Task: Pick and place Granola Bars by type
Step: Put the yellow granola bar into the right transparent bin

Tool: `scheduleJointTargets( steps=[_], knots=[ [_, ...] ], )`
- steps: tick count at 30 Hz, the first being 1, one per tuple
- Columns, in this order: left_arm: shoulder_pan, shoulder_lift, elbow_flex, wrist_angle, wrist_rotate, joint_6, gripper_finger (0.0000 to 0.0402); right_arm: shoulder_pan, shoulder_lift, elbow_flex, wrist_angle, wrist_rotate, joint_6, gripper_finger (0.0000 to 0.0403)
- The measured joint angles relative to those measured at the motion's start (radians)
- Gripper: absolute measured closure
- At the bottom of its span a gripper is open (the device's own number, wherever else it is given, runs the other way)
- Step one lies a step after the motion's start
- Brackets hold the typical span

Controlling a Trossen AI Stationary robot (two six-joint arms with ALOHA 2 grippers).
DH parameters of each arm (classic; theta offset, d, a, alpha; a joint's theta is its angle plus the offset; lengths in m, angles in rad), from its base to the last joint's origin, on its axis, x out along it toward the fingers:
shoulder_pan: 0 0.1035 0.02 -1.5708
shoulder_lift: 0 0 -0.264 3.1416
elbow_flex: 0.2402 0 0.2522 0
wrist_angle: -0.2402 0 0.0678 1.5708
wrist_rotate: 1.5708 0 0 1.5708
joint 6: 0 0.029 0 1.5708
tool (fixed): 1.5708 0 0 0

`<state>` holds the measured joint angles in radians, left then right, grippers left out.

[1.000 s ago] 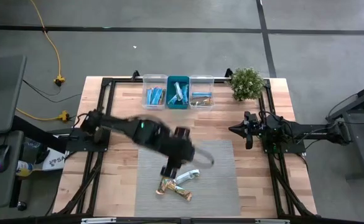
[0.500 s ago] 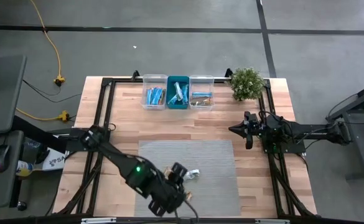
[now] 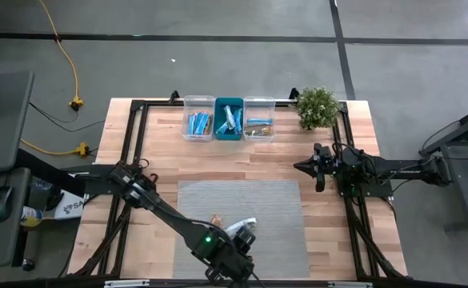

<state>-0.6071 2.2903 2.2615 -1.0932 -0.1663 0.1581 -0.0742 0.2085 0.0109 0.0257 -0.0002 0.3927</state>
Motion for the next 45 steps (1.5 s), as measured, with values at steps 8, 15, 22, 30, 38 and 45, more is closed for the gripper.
scheduleJointTargets(
  steps=[8, 15, 22, 30, 38, 45],
  knots=[
    [0.005, 0.077, -0.001, -0.007, 0.000, 0.002, 0.0151, 0.000, 0.000, 0.000, 0.000, 0.000, 0.000, 0.0402],
    [0.030, 0.118, -0.001, -0.020, -0.023, -0.018, 0.0153, 0.000, 0.000, 0.000, 0.000, 0.000, 0.000, 0.0402],
    [0.051, 0.122, -0.028, -0.090, -0.019, -0.085, 0.0153, 0.000, 0.001, 0.000, 0.000, 0.000, 0.000, 0.0402],
    [0.048, 0.123, -0.077, -0.113, 0.014, -0.093, 0.0153, 0.000, 0.001, 0.000, 0.000, 0.000, 0.000, 0.0402],
    [0.051, 0.119, -0.115, -0.065, 0.008, -0.108, 0.0153, 0.000, 0.001, 0.000, 0.000, 0.000, 0.000, 0.0402],
    [0.051, 0.119, -0.165, -0.019, 0.034, -0.114, 0.0153, 0.000, 0.001, 0.000, 0.000, 0.000, 0.000, 0.0402]
  ],
)
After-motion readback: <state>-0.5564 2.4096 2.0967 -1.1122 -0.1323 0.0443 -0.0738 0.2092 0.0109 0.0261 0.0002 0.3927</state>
